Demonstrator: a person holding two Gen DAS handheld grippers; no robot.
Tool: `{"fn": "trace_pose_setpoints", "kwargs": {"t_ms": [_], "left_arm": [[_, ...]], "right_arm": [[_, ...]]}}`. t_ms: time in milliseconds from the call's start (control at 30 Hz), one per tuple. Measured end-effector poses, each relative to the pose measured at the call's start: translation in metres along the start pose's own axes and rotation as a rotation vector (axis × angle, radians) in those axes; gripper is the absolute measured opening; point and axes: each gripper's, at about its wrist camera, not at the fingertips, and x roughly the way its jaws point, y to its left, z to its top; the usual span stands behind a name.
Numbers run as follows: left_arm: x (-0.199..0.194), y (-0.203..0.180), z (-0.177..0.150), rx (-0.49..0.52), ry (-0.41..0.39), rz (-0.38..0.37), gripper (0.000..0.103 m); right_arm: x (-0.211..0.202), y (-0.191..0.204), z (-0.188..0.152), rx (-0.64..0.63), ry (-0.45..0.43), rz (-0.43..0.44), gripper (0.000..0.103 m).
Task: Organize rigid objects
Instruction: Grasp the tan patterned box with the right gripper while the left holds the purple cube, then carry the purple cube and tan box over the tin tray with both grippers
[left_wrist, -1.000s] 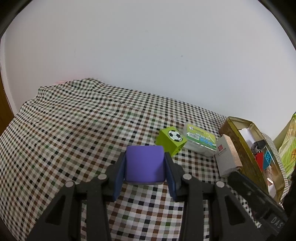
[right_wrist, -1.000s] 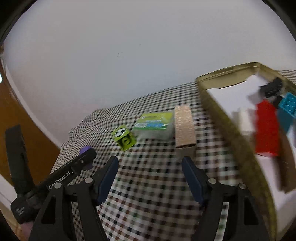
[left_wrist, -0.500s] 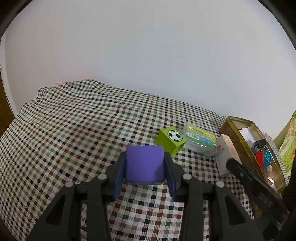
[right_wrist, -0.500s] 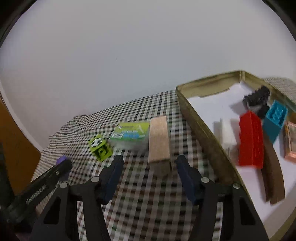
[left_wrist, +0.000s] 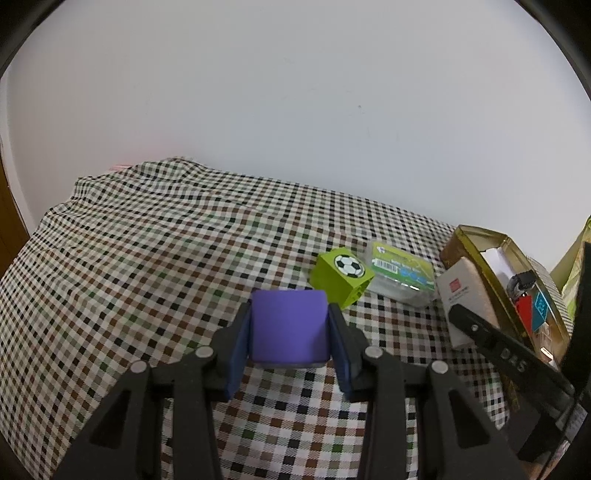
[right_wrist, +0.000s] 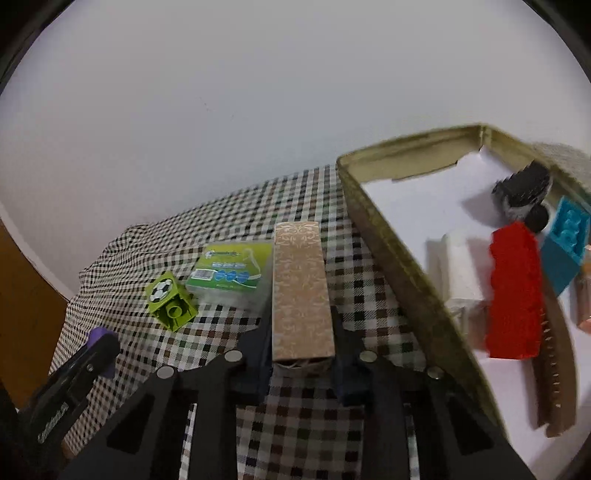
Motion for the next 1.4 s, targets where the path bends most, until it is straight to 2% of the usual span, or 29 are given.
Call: {"fn": "trace_pose_setpoints", "kwargs": {"t_ms": [167, 333, 467, 567, 967, 1100, 1400], "left_arm": [[-0.006, -0.003, 0.001, 0.014, -0.041, -0.037, 0.039], [-0.019, -0.01, 0.002, 0.029, -0.109, -0.091, 0.039], [-0.029, -0.019, 0.001, 0.074, -0.179, -0.098, 0.039], [-0.032, -0.023, -0.001, 0.092, -0.207, -0.098, 0.039], [-0.024, -0.047, -0.003, 0.118, -0.222, -0.08, 0.039], [-0.026, -0.066, -0.007, 0.109, -0.225, -0.095, 0.039], [-0.024, -0.113, -0.015, 0.163, -0.226, -0.108, 0.039]], "right_arm": [[-0.02, -0.001, 0.006, -0.01, -0.073, 0.056, 0.028], [-0.037, -0.003, 0.004, -0.012, -0.106, 0.12, 0.028], [-0.05, -0.01, 0.004, -0.031, -0.134, 0.13, 0.028], [-0.052, 0.002, -0.001, -0.028, -0.15, 0.155, 0.028], [-0.073, -0.012, -0.007, -0.054, -0.174, 0.187, 0.028], [-0.08, -0.023, -0.006, -0.053, -0.191, 0.187, 0.028], [-0.094, -0.053, 0.0, -0.044, -0.224, 0.184, 0.028]]}}
